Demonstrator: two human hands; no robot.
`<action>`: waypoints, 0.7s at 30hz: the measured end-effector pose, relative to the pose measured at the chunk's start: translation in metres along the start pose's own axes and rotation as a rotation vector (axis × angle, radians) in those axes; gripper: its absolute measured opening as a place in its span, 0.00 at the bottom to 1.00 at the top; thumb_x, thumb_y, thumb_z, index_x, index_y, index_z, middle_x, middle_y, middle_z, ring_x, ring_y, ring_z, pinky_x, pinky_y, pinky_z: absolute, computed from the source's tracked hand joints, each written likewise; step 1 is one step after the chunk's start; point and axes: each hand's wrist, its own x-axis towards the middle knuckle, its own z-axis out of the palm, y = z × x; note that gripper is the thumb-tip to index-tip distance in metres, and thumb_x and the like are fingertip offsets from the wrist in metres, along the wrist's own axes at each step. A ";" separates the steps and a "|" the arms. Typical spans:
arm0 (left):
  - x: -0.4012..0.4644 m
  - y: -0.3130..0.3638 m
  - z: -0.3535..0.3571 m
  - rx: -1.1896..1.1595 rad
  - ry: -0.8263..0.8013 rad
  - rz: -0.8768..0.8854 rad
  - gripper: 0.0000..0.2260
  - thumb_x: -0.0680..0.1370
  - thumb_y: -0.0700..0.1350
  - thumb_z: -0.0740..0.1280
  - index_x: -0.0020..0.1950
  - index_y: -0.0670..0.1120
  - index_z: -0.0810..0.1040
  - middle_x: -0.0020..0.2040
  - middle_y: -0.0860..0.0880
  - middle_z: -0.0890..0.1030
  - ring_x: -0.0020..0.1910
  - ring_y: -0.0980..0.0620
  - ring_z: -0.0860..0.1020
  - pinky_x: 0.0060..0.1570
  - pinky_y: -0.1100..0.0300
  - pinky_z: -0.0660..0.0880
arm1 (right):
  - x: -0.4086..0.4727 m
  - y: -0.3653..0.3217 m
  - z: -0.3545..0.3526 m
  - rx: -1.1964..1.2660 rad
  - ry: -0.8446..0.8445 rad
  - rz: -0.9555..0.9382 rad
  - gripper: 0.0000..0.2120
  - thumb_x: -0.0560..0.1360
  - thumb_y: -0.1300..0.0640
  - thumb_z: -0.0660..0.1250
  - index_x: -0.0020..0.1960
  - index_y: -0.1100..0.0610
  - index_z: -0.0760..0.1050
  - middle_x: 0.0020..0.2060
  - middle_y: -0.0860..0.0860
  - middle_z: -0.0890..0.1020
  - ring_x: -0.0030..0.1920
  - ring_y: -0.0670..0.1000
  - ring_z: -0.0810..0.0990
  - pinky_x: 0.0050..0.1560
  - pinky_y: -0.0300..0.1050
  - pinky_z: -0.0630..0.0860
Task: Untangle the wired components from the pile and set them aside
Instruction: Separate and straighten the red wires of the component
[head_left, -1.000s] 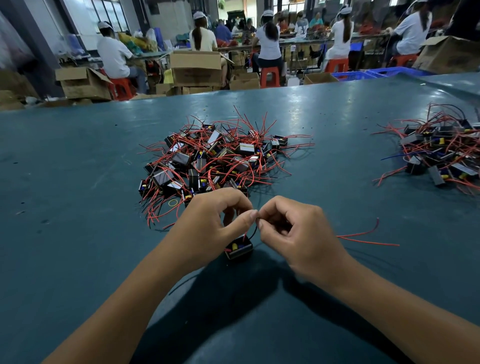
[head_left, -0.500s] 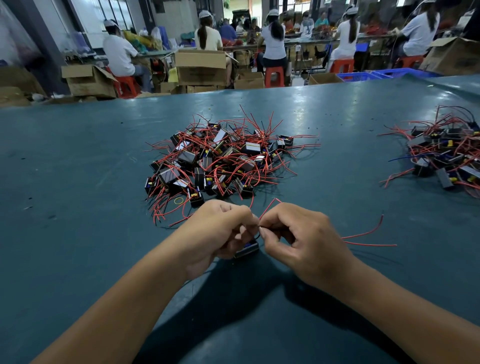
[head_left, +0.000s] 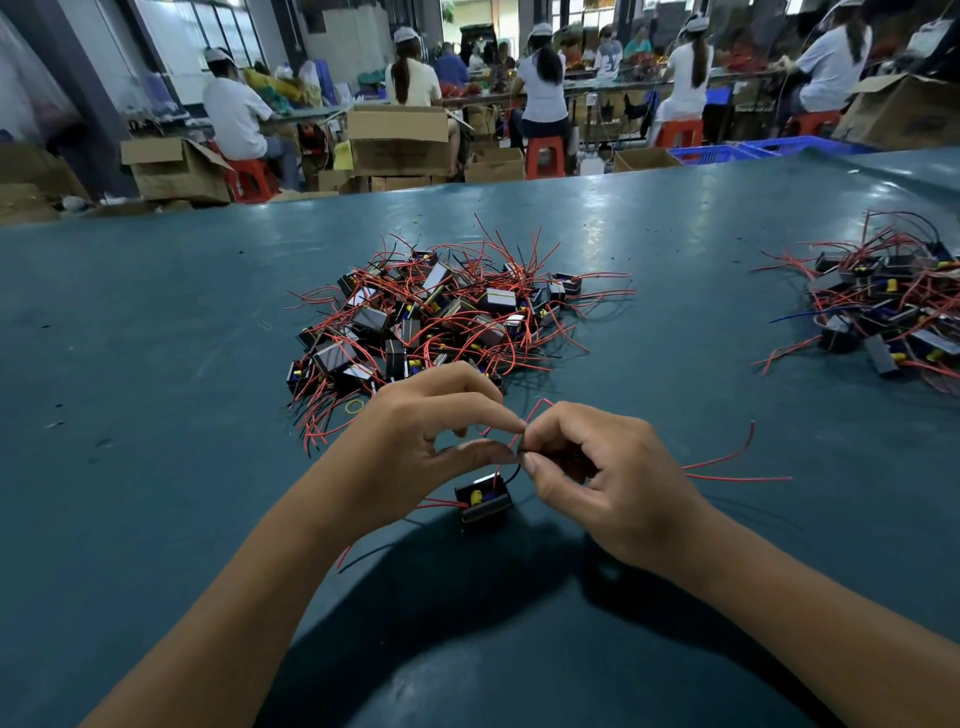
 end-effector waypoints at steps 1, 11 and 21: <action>0.000 0.000 0.000 0.013 0.019 0.021 0.07 0.74 0.43 0.75 0.51 0.45 0.86 0.47 0.49 0.78 0.43 0.54 0.77 0.44 0.66 0.71 | 0.000 0.000 0.000 0.008 -0.002 0.002 0.01 0.75 0.58 0.67 0.45 0.54 0.76 0.34 0.41 0.74 0.34 0.41 0.72 0.37 0.29 0.65; 0.001 0.003 0.004 0.042 0.048 0.033 0.06 0.77 0.44 0.71 0.46 0.42 0.85 0.44 0.50 0.76 0.41 0.60 0.73 0.43 0.68 0.68 | 0.000 -0.002 -0.002 0.078 -0.006 0.017 0.02 0.77 0.53 0.64 0.47 0.47 0.74 0.33 0.40 0.75 0.32 0.42 0.72 0.34 0.30 0.66; -0.003 0.007 0.006 -0.295 -0.224 -0.293 0.07 0.82 0.48 0.63 0.47 0.48 0.76 0.40 0.54 0.73 0.37 0.56 0.68 0.38 0.64 0.65 | -0.001 -0.001 0.000 -0.049 -0.009 -0.007 0.01 0.77 0.58 0.67 0.47 0.55 0.77 0.35 0.39 0.74 0.34 0.44 0.73 0.36 0.35 0.68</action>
